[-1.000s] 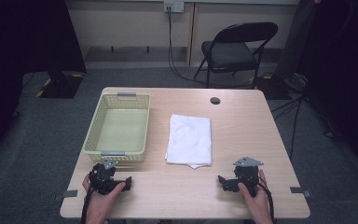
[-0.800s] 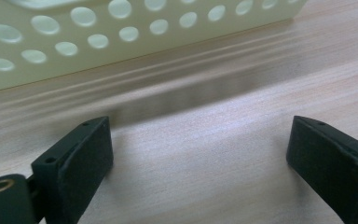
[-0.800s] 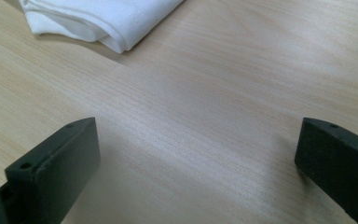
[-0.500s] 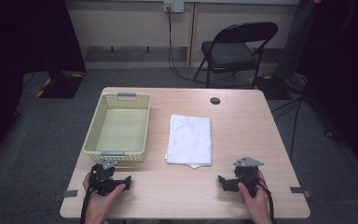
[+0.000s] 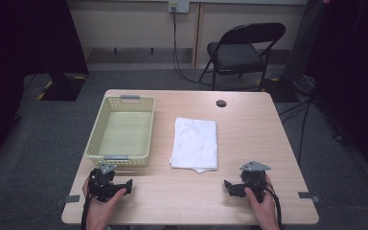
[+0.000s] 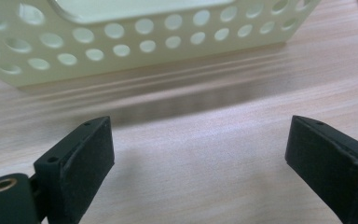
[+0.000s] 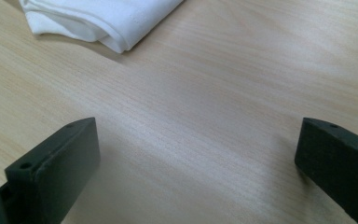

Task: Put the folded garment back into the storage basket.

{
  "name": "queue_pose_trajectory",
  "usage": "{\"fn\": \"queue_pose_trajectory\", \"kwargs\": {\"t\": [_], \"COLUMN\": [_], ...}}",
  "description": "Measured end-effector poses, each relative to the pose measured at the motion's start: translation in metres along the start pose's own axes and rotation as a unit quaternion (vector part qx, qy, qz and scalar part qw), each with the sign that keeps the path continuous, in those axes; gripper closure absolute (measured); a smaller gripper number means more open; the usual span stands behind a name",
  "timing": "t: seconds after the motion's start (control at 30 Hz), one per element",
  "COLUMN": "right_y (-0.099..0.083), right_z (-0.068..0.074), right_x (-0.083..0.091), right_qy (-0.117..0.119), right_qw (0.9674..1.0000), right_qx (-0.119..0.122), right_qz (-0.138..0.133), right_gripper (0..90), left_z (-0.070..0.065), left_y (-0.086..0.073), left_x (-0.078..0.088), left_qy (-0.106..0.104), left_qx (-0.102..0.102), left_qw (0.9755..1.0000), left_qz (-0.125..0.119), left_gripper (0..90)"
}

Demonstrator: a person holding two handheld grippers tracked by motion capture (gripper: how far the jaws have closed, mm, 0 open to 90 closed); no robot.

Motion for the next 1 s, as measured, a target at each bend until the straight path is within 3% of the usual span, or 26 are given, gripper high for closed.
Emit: {"fn": "queue_pose_trajectory", "kwargs": {"t": [0.53, 1.0], "right_y": [0.000, 0.000], "right_z": [0.000, 0.000], "right_x": [0.000, 0.000], "right_qy": [0.000, 0.000], "right_qw": [1.0000, 1.0000], "right_qx": [0.000, 0.000], "right_qz": [0.000, 0.000], "right_gripper": [0.0, 0.0], "left_z": [-0.006, -0.010], "left_y": [0.001, 0.003], "left_x": [0.010, 0.013], "left_qy": [-0.014, -0.024], "left_qx": [-0.018, -0.021], "left_qw": [0.9997, 0.9994], "left_qz": [-0.009, -0.013], "left_gripper": [5.4, 5.1]}}
Point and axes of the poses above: each handheld gripper's, and its own axes: x roughly backward along the jaws, y roughly out of its top, z roughly to its left, the point moved 5 cm from there along -x, roughly forward along the jaws, and after that the axes turned 6 degrees about -y, right-handed, at the moved point
